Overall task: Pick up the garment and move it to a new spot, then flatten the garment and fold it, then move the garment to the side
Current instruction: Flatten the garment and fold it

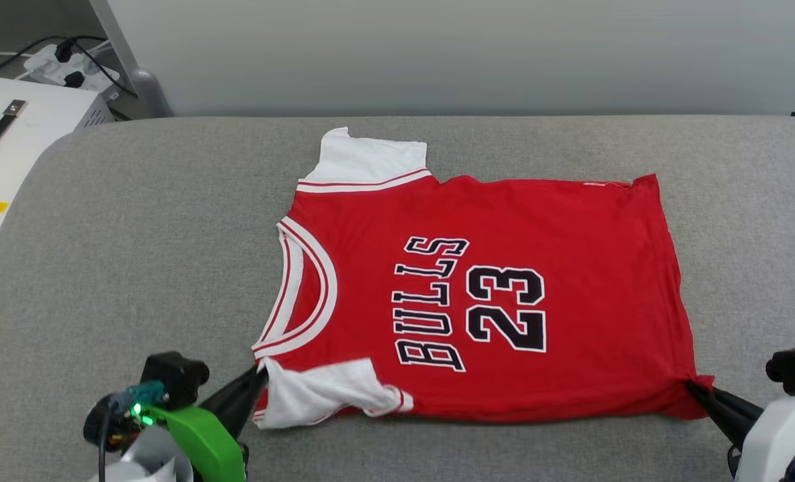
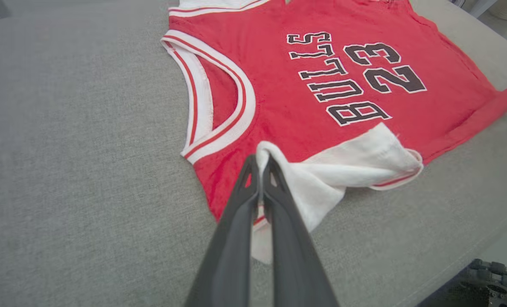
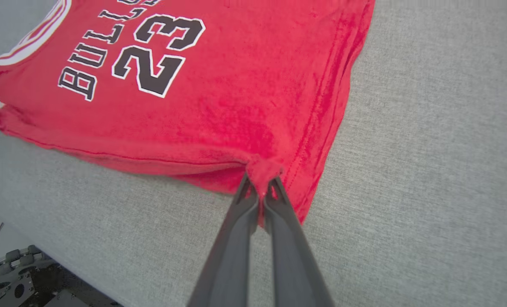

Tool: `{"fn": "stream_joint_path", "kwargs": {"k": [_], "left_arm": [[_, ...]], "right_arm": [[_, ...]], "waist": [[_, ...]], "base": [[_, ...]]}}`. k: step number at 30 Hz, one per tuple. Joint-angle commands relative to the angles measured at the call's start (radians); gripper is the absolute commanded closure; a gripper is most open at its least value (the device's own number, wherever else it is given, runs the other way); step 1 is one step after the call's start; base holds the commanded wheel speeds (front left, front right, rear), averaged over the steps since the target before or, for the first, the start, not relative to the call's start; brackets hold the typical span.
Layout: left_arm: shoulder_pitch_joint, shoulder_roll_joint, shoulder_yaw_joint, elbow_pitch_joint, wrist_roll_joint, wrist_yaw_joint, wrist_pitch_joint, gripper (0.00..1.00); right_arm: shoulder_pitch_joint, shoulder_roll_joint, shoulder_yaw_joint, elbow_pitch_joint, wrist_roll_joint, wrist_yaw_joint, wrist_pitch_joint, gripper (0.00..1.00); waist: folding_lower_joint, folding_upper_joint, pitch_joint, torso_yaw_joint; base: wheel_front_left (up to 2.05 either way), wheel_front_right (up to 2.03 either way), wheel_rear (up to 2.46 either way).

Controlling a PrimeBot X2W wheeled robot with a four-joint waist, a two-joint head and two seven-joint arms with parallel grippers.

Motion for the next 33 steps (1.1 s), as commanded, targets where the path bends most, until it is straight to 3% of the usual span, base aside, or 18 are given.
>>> {"fn": "stream_joint_path", "kwargs": {"k": [1, 15, 22, 33], "left_arm": [[-0.043, -0.004, 0.008, 0.013, 0.010, -0.011, 0.002, 1.00], [-0.414, -0.044, -0.013, 0.242, 0.052, -0.098, 0.035, 1.00], [-0.521, -0.071, -0.070, 0.387, 0.041, -0.107, 0.014, 1.00], [-0.587, -0.099, -0.244, 0.560, -0.046, -0.108, -0.034, 1.00]], "right_arm": [[-0.024, 0.010, -0.012, -0.010, -0.007, -0.001, 0.010, 1.00], [-0.215, 0.058, -0.042, -0.009, -0.039, -0.001, 0.088, 1.00], [-0.319, 0.078, -0.001, 0.063, -0.072, -0.001, 0.090, 1.00], [-0.412, 0.119, 0.065, 0.228, -0.086, -0.001, 0.060, 1.00]], "waist": [[0.0001, 0.0000, 0.023, -0.014], [0.0001, 0.0000, 0.162, -0.068], [0.0001, 0.0000, 0.218, -0.075], [0.0001, 0.0000, 0.266, -0.070]], "base": [[0.00, 0.00, 0.00], [0.00, 0.00, 0.00], [0.00, 0.00, 0.00], [0.00, 0.00, 0.00]]}}
